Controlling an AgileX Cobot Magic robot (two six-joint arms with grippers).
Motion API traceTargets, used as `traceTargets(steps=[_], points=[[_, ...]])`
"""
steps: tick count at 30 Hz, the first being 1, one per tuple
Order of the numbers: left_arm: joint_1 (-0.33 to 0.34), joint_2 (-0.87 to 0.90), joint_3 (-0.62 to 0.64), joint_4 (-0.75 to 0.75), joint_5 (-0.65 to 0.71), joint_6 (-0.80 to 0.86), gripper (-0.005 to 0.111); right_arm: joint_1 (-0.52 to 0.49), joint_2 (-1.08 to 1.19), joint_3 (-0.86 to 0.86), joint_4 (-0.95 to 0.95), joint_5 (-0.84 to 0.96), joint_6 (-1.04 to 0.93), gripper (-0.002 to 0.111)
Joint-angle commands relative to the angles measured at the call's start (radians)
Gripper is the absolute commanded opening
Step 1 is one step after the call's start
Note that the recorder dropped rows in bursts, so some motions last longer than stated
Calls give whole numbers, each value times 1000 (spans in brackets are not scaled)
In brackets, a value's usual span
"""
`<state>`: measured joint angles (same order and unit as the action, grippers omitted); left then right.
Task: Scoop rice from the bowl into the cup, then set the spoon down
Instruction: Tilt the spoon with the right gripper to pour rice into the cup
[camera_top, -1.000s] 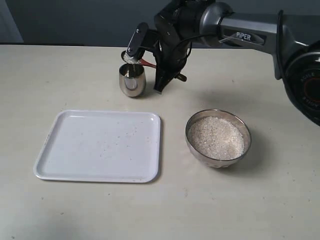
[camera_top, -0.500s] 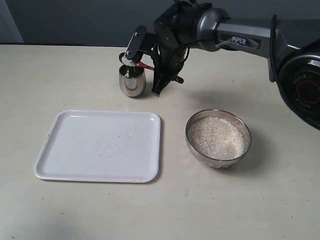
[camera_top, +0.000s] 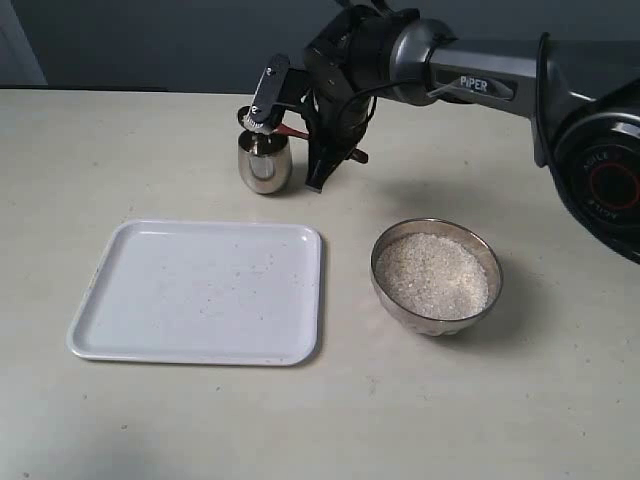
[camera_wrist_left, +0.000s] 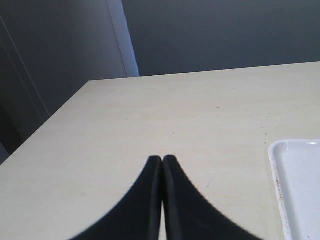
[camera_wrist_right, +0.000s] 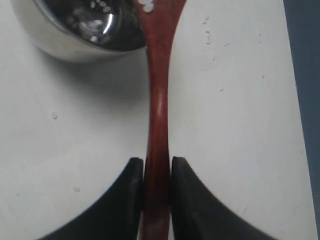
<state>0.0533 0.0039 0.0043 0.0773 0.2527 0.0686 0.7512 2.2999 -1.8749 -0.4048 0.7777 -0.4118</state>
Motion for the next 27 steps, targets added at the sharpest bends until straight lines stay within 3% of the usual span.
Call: traceTargets(steps=[1, 27], points=[[-7, -4, -4, 3, -14, -4, 0, 8, -1, -4, -19, 1, -2, -1], [-7, -4, -4, 3, -14, -4, 0, 8, -1, -4, -109, 20, 27, -1]])
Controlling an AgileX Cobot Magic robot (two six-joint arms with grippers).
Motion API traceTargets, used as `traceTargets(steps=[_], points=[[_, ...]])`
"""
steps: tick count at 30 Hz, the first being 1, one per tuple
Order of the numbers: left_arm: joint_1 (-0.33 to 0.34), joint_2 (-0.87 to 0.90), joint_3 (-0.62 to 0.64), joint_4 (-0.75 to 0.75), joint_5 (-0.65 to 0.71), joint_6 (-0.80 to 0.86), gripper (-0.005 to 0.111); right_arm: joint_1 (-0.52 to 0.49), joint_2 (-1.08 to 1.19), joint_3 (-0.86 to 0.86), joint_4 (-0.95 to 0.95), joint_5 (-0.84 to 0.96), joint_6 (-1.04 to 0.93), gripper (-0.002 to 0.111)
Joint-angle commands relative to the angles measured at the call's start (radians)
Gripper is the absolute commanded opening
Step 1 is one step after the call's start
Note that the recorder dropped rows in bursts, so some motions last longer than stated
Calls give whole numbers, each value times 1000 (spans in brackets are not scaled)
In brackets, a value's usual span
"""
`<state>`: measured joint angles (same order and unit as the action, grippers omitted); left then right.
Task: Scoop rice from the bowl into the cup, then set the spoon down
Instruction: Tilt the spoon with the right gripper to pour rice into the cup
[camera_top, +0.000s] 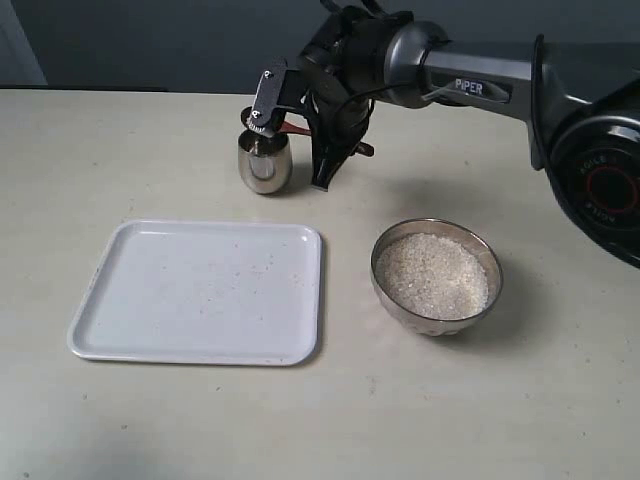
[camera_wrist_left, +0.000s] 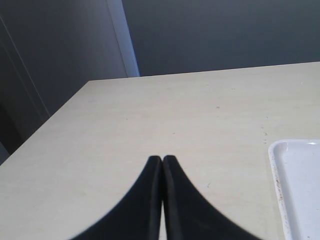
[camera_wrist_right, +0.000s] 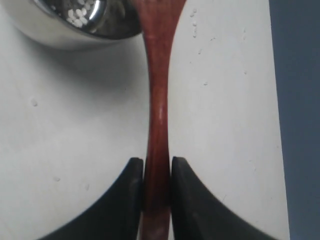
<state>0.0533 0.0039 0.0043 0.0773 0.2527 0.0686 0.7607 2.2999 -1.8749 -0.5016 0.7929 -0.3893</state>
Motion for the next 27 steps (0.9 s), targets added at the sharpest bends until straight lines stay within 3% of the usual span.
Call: traceTargets(steps=[1, 27], points=[[-7, -4, -4, 3, -14, -4, 0, -2, -3, -4, -12, 5, 4, -1], [-7, -4, -4, 3, -14, -4, 0, 32, -7, 2, -169, 29, 103, -1]])
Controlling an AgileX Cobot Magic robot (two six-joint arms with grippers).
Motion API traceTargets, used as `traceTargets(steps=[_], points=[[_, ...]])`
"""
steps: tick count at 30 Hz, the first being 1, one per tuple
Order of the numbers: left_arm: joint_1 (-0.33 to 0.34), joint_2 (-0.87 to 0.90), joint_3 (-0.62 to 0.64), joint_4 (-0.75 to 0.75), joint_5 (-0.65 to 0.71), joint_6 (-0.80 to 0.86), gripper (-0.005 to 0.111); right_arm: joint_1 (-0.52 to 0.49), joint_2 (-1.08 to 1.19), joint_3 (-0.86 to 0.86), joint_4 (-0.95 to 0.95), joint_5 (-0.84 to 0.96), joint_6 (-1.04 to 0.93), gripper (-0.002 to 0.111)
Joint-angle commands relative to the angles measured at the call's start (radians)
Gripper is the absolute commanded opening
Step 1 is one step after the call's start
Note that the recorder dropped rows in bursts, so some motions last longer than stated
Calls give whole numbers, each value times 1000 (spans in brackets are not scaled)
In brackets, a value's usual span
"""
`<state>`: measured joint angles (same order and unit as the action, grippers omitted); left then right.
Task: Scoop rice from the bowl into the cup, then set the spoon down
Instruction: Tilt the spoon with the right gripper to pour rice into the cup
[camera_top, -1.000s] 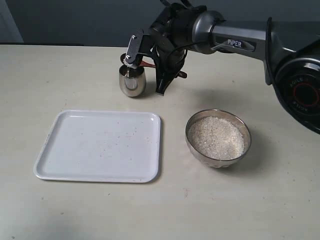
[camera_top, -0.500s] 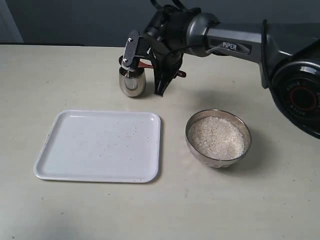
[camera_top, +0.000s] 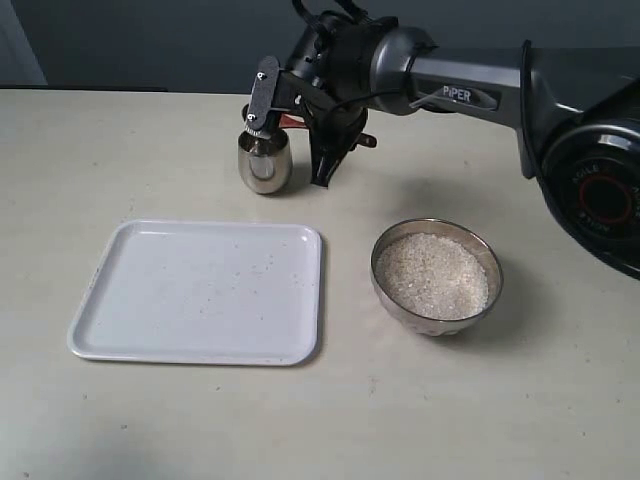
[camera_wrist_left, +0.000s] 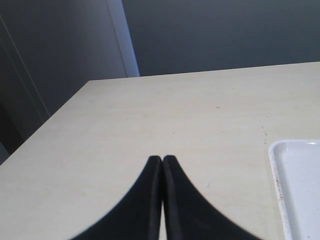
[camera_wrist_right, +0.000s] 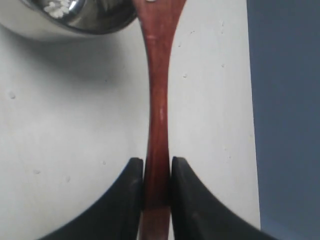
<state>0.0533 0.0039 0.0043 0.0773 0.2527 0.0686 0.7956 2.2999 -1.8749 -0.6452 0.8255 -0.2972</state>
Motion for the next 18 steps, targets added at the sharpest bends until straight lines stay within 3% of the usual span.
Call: traceTargets(steps=[1, 18], points=[[-7, -4, -4, 3, -14, -4, 0, -3, -7, 10, -30, -6, 13, -1], [-7, -4, -4, 3, -14, -4, 0, -3, -51, 105, -93, -58, 55, -1]])
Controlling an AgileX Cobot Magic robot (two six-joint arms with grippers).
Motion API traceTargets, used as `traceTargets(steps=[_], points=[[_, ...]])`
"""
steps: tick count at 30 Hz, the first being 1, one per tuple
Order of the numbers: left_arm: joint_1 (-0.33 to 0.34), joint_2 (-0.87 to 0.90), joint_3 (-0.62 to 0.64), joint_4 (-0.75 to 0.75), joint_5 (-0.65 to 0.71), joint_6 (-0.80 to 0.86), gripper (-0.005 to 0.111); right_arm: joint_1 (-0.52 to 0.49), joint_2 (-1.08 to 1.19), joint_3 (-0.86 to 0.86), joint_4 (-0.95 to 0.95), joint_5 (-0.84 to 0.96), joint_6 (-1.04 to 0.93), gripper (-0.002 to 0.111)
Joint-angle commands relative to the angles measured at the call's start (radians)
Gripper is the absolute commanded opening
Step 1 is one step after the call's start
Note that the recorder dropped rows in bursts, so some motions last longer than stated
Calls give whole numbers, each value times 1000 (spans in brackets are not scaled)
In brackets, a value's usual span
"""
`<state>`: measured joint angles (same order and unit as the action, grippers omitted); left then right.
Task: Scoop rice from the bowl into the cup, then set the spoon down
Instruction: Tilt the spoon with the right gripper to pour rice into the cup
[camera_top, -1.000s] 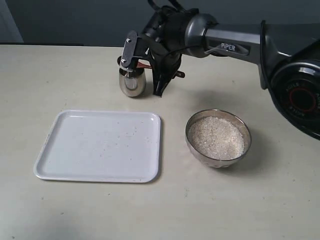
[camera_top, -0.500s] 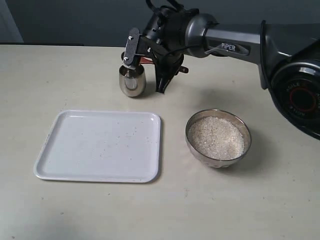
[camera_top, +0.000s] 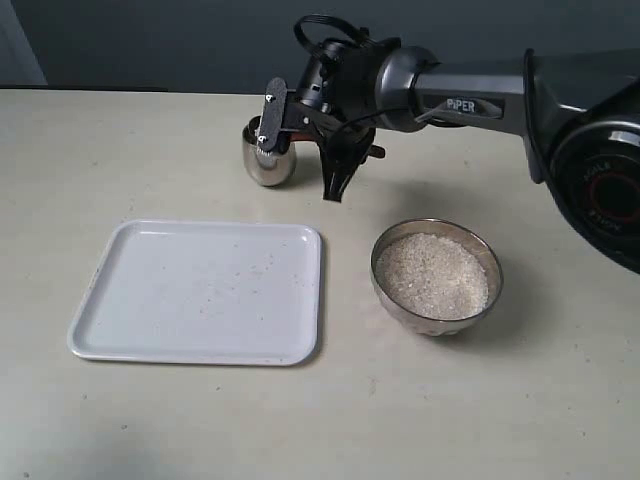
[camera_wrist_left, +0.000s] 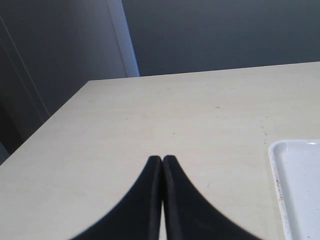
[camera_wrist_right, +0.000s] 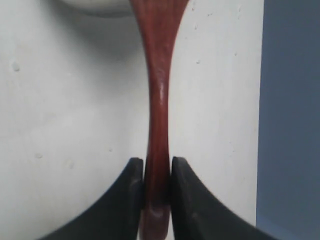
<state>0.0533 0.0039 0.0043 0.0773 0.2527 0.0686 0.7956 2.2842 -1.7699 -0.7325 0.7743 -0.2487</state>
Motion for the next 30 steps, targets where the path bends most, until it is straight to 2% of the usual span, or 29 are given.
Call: traceTargets(steps=[1, 21, 30], points=[[-7, -4, -4, 3, -14, -4, 0, -3, -42, 0, 2, -9, 7, -1], [-7, -4, -4, 3, -14, -4, 0, -67, -35, 0, 42, -178, 7, -1], [-7, -4, -4, 3, -14, -4, 0, -68, 17, 0, 86, -187, -26, -1]])
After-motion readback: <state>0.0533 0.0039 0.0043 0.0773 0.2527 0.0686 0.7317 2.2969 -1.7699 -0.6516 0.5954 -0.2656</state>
